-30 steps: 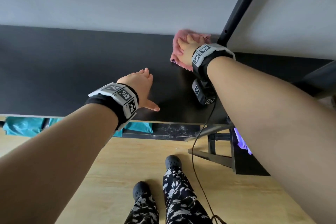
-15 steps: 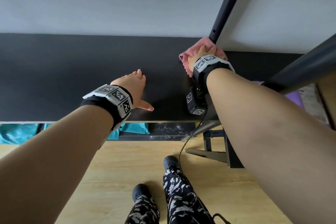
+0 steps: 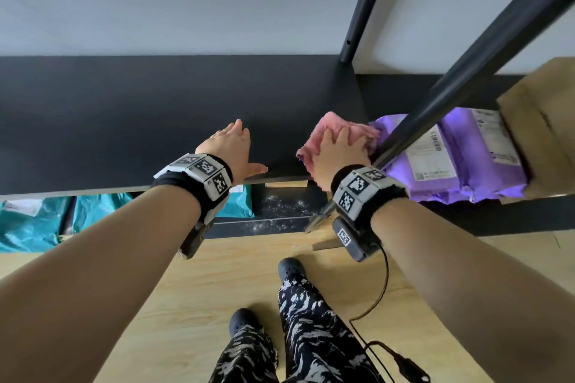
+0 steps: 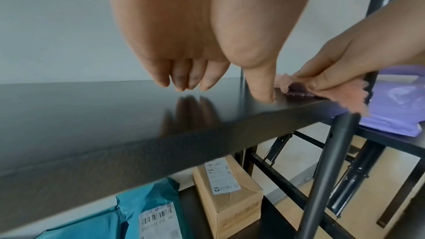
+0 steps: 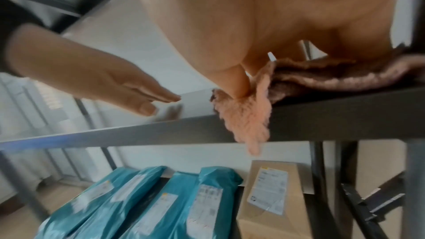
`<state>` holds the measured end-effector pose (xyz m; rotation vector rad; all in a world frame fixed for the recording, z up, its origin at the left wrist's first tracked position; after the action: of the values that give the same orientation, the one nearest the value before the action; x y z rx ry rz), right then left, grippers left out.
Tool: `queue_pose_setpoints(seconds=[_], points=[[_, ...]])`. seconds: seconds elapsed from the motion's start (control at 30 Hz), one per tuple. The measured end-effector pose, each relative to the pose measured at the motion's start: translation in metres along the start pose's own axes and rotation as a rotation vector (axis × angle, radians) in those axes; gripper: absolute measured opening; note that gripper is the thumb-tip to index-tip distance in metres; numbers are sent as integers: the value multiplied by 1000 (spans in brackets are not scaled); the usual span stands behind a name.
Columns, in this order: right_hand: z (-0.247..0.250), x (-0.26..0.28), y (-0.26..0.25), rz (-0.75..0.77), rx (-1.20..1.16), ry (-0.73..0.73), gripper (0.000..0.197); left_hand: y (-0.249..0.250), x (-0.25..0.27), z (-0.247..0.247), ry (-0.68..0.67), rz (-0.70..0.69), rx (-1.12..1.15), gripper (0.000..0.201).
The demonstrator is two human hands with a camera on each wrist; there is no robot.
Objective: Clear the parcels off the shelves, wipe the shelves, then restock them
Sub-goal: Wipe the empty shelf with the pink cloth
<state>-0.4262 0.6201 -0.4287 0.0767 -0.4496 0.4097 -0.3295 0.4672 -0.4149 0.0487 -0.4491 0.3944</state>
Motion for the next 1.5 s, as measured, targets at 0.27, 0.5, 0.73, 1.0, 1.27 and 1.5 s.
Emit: queue_pose_setpoints(seconds=[0.27, 0.5, 0.73, 1.0, 1.27, 1.5], points=[[-35, 30, -26, 348, -9, -8, 72, 1, 24, -15, 5, -36, -30, 86], [-9, -4, 12, 81, -12, 88, 66, -1, 37, -28, -51, -54, -127, 95], [-41, 37, -9, 77, -69, 120, 74, -1, 39, -27, -81, -74, -199, 87], [-12, -3, 5, 17, -91, 95, 69, 1, 41, -25, -116, -53, -243, 82], [-26, 25, 3, 33, -107, 110, 67, 5, 41, -23, -110, -26, -226, 80], [0, 6, -5, -41, -121, 45, 68, 5, 39, -29, -113, 1, -217, 82]])
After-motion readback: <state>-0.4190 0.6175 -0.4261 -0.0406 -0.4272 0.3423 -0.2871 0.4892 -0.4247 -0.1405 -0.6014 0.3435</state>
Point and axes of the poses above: each hand's wrist, its own x-axis away from the middle knuckle, its own z-axis out of the back of the hand, y = z × x, the point moved 3 cm from there along -x, towards the middle knuckle, and after that the axes turned 6 degrees about -x, right-handed, at the moved point
